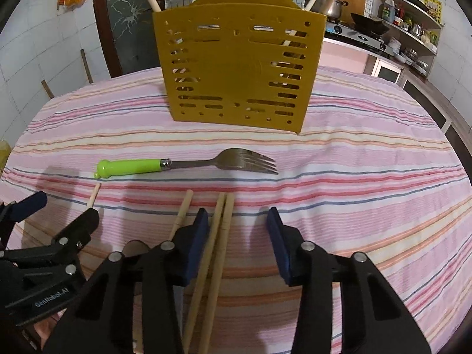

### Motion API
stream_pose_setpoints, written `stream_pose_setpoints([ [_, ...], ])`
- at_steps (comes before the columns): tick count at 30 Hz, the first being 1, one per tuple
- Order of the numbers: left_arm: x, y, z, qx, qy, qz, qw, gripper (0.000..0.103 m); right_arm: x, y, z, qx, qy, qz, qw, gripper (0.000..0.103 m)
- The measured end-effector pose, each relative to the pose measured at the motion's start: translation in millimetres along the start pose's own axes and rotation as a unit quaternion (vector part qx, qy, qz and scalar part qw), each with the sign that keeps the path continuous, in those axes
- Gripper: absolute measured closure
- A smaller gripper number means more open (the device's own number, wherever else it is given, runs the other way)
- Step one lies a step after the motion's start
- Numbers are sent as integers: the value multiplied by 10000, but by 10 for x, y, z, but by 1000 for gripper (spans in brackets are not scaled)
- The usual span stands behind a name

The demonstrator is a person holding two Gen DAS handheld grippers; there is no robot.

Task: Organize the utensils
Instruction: 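Move both grippers down toward the loose wooden chopsticks on the cloth, then grasp a wooden chopstick with the left gripper while the right grasps two chopsticks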

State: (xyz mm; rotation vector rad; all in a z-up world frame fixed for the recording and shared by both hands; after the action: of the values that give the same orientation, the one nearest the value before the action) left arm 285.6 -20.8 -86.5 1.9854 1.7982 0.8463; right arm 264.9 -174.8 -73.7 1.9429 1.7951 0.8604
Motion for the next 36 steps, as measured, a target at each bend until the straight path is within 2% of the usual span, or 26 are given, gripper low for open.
stream_pose_setpoints([
  [3,-4,4,23,26,-2,0,10000,12,-7,28,-54,-29,59,95,9999,61],
  [6,-31,-9,60,103,-33,24,9999,18,21,12,5,131,54,123,9998,61],
  [10,-55,-30,72,115,-49,72,9999,21,33,-50,77,184,-37,154,9997,65],
  [11,-58,-31,77,120,-48,69,9999,23,44,-53,76,159,-28,145,9998,70],
  [14,-75,-9,96,159,-73,23,9998,36,43,-39,95,115,33,212,9997,80],
  [16,-83,21,100,198,-131,12,9997,51,41,-30,108,93,73,260,9996,84],
  [17,-95,42,111,232,-162,0,9996,55,38,-26,110,89,86,273,9995,86],
  [18,-92,54,114,260,-195,-13,9995,61,32,-16,113,95,114,301,9994,87],
  [25,-72,163,207,550,-314,-161,9979,87,-41,62,141,128,271,525,9982,90],
  [29,-103,181,215,493,-286,-126,9983,96,-53,82,155,84,334,568,9978,90],
  [36,-76,144,102,337,-357,-291,9984,99,-68,102,61,-204,477,603,9968,91],
])
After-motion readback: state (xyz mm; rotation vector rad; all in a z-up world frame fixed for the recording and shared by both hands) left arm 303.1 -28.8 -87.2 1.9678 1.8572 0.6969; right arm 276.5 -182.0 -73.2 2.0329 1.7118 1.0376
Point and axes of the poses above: each gripper's, at about its wrist camera, not at the fingertips, and z roughly the way its jaws point, x to its left, y to its top, the point moved 5 cm from there along z, roughly the way its jaws point, and after that the axes turned 13 degrees about y, right-handed, at the moved point
